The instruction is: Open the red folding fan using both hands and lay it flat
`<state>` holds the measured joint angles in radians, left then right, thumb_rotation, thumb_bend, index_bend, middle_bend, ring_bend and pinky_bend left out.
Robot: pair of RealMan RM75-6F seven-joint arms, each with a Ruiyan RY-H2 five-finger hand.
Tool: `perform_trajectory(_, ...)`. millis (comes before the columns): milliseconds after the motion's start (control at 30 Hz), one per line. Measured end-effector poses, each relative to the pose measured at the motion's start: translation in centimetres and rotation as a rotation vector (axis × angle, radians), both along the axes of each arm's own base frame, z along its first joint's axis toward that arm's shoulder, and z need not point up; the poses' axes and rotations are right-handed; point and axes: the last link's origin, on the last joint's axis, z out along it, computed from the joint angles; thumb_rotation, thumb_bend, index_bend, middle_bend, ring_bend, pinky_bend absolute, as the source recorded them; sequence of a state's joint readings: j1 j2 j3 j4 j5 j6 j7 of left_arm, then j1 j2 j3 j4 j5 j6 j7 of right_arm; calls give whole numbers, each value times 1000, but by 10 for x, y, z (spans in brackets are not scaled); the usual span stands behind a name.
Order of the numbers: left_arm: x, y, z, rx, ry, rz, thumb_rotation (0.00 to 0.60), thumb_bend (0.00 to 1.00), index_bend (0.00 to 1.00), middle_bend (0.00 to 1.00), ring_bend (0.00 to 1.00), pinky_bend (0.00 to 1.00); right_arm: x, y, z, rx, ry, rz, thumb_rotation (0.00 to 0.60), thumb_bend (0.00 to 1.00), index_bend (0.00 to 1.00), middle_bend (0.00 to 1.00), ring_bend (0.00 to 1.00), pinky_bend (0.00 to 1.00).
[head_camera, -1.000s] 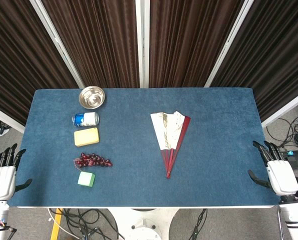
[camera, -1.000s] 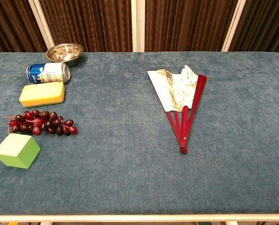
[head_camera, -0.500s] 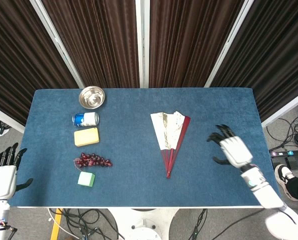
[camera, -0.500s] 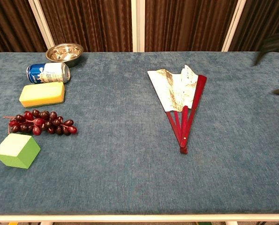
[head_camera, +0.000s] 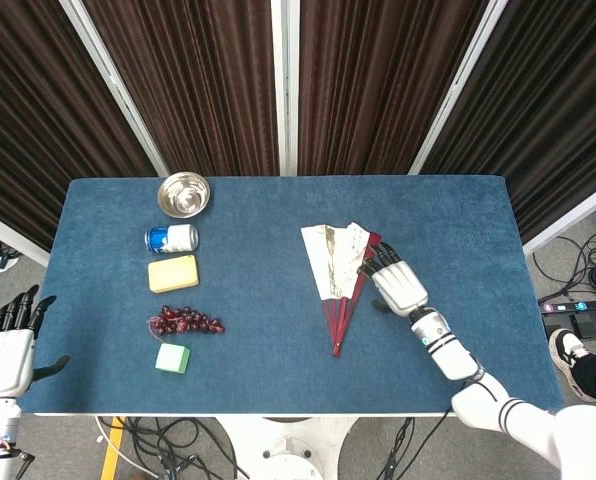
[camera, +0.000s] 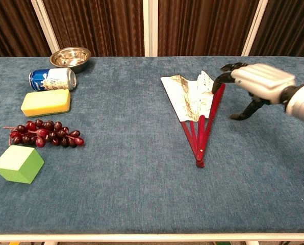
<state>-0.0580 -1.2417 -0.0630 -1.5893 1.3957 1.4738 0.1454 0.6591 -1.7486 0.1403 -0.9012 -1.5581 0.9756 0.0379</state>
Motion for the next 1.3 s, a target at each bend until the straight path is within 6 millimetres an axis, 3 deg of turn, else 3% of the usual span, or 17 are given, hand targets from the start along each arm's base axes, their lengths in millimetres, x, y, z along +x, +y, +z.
perform_trajectory(500, -1, 0, 2, 3, -29, -8, 600, 125, 208, 120, 44, 125, 3, -5, -36, -53, -22, 16, 600, 205, 391, 323, 53, 0)
perform_trajectory(700, -1, 1, 2, 4, -37, -13, 600, 126, 208, 120, 44, 124, 5, -2, -46, -69, -24, 49, 600, 240, 451, 366, 103, 0)
perform_trajectory(1000, 1, 3, 6, 17, -51, -39, 600, 126, 210, 120, 43, 125, 25, -7, -56, -64, 55, 185, 600, 650, 572, 458, 200, 4)
perform_trajectory(1100, 2, 6, 7, 17, -63, -50, 600, 126, 210, 120, 43, 125, 34, -12, -56, -47, 103, 261, 600, 836, 618, 495, 245, 24)
perform_trajectory(1300, 13, 22, 9, 9, -96, -120, 600, 125, 210, 120, 43, 125, 43, -25, -35, -42, 162, 377, 600, 928, 702, 542, 280, 47)
